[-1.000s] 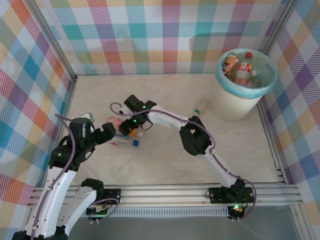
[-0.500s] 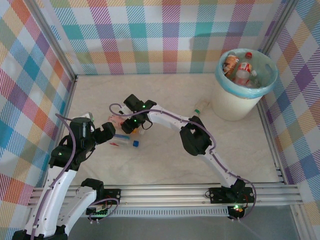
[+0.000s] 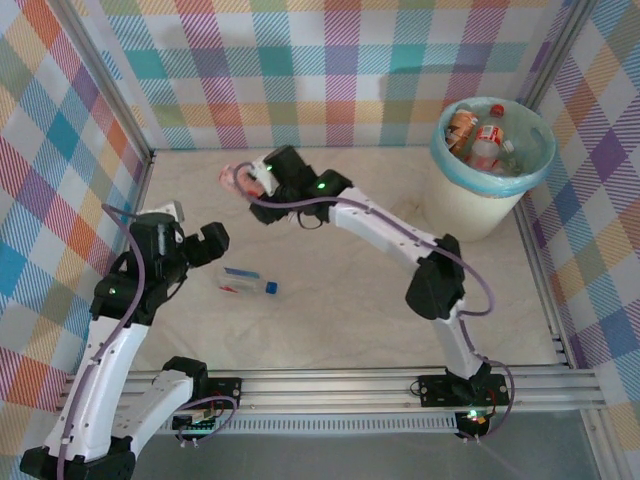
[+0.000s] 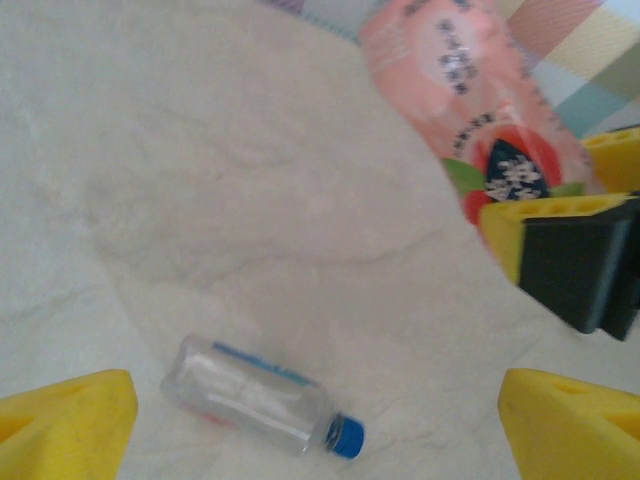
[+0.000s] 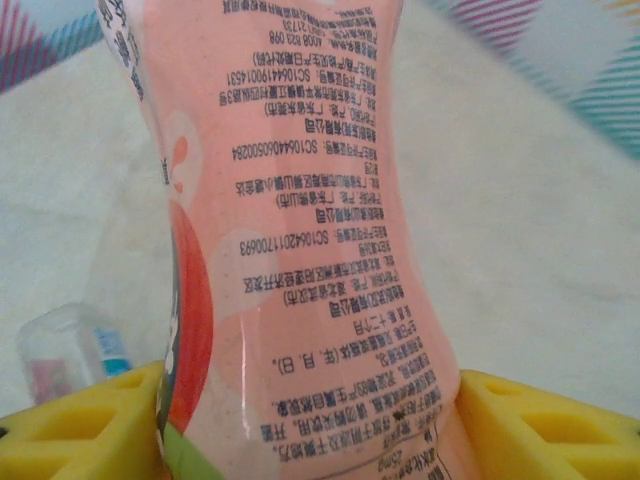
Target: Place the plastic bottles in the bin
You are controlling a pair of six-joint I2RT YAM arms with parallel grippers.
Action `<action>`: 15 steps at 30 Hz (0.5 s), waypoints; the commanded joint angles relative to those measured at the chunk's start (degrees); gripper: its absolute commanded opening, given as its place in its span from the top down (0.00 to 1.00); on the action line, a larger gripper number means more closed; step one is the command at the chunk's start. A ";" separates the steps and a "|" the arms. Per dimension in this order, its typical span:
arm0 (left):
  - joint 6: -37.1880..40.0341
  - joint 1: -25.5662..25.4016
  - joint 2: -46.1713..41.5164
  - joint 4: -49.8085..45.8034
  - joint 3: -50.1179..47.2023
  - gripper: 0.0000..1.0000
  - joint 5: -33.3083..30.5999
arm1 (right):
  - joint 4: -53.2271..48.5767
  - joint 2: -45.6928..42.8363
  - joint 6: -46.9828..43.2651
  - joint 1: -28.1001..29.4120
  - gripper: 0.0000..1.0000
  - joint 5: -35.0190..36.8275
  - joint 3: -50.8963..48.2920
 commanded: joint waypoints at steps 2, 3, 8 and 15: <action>2.50 0.66 2.88 3.44 4.76 0.09 4.67 | 4.98 -11.10 -3.29 -5.83 0.36 10.71 -6.42; 2.29 0.65 3.67 4.04 5.46 0.10 6.14 | 7.39 -14.11 -3.58 -7.58 0.35 12.12 -8.90; 1.96 -1.61 8.15 8.09 8.13 0.13 12.58 | 18.67 -26.90 -3.91 -16.74 0.35 16.41 -20.65; 5.04 -13.68 16.78 10.09 14.43 0.14 10.24 | 43.00 -38.74 -7.19 -28.13 0.37 20.81 -36.98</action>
